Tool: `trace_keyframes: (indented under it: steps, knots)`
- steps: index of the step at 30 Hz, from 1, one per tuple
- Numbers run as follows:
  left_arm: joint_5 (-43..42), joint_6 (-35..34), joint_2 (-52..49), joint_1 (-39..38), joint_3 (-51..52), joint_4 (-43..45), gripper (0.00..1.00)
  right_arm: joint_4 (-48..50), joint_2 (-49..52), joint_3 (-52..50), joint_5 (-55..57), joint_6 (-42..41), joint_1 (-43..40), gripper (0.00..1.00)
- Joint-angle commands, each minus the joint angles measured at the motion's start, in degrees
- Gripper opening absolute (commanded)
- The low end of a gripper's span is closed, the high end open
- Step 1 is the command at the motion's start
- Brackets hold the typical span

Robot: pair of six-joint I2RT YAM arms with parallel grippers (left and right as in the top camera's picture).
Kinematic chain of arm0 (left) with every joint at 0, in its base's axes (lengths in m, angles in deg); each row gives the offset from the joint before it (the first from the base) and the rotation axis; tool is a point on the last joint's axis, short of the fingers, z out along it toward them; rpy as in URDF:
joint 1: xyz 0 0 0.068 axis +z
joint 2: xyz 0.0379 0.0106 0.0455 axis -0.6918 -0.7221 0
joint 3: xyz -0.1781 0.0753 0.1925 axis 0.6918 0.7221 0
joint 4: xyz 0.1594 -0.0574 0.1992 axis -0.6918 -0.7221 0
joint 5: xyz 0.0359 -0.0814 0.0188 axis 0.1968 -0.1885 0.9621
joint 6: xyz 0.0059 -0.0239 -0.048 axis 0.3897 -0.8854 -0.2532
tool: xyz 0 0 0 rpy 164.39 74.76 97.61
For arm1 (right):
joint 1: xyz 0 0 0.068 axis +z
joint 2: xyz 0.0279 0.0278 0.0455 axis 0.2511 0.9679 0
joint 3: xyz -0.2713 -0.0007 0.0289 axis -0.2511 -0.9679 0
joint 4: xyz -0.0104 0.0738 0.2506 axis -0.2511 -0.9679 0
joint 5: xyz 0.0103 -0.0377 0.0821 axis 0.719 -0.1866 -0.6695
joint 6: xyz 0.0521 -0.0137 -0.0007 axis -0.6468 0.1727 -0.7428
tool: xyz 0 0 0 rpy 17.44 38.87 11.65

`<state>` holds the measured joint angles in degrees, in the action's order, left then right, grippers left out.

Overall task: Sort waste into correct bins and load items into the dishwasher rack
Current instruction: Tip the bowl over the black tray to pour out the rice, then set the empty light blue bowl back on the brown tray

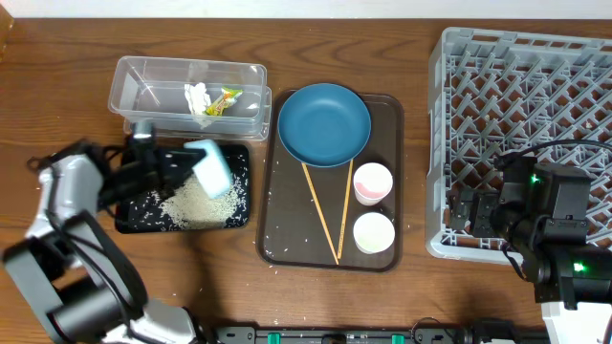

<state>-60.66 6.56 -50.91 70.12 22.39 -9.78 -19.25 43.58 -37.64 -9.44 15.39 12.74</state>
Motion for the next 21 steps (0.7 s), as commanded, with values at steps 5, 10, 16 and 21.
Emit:
trace_keyframes:
  steps: [5,10,16,21]
  knots:
    - [23.26,-3.48,10.67,-17.40,-0.15,5.60,0.06,-0.11,-0.09,1.09,-0.07,0.92,0.85,0.99]
    - [40.76,-10.47,10.47,-32.33,-0.15,10.95,0.06,0.02,-0.02,1.09,-0.04,0.92,0.85,0.99]
    - [54.69,-16.81,7.74,-48.09,-0.13,17.62,0.06,0.17,-0.02,1.09,-0.04,0.90,0.85,0.99]
    - [62.88,-21.44,4.72,-54.88,-0.13,20.44,0.06,0.20,-0.02,1.09,-0.04,0.92,0.85,0.99]
